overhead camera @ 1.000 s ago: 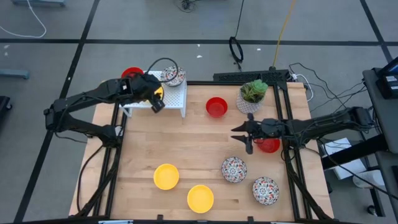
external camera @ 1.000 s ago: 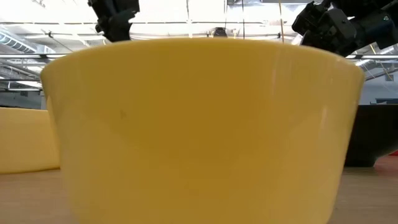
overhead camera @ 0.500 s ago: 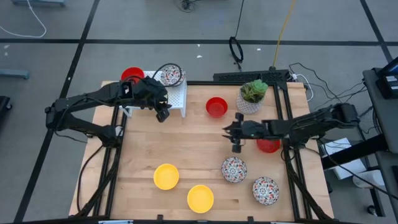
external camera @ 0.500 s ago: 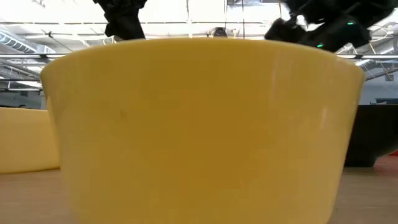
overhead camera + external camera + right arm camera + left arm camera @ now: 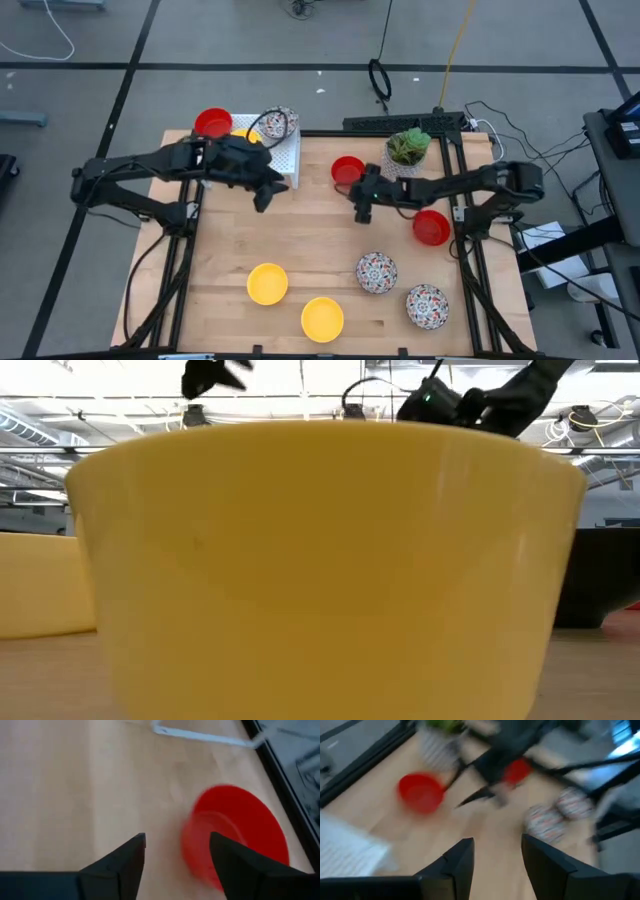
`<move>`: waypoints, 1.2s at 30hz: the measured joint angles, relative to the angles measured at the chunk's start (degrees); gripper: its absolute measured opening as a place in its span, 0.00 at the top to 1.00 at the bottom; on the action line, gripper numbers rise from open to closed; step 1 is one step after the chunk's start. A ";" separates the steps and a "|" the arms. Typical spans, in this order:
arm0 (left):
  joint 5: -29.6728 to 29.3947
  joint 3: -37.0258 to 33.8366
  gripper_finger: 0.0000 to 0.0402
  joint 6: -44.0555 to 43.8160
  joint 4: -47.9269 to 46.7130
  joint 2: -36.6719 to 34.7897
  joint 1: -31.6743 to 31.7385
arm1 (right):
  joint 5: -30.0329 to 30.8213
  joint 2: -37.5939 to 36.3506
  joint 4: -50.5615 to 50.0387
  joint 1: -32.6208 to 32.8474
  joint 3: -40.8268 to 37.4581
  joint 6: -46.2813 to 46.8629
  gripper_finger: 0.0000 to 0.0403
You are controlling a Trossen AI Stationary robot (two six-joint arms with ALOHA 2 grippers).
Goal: Pick & Place Mini bowls
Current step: Stack the top red bowl on the red bowl on the shelf
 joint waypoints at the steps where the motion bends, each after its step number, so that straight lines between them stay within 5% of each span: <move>1: 0.74 0.04 0.58 -0.54 2.09 -0.49 -0.71 | 0.00 0.87 1.07 -0.95 0.06 1.03 0.46; 15: 1.92 0.01 0.58 2.61 9.47 -8.57 -8.72 | -6.10 7.35 3.09 -5.18 0.10 0.43 0.55; 25: 1.92 0.02 0.58 9.15 11.03 -10.38 -12.73 | -7.14 7.42 3.12 -4.37 0.10 0.58 0.96; 36: 1.90 0.01 0.58 10.28 11.01 -10.30 -14.20 | -18.27 7.42 7.77 4.83 0.65 2.45 1.00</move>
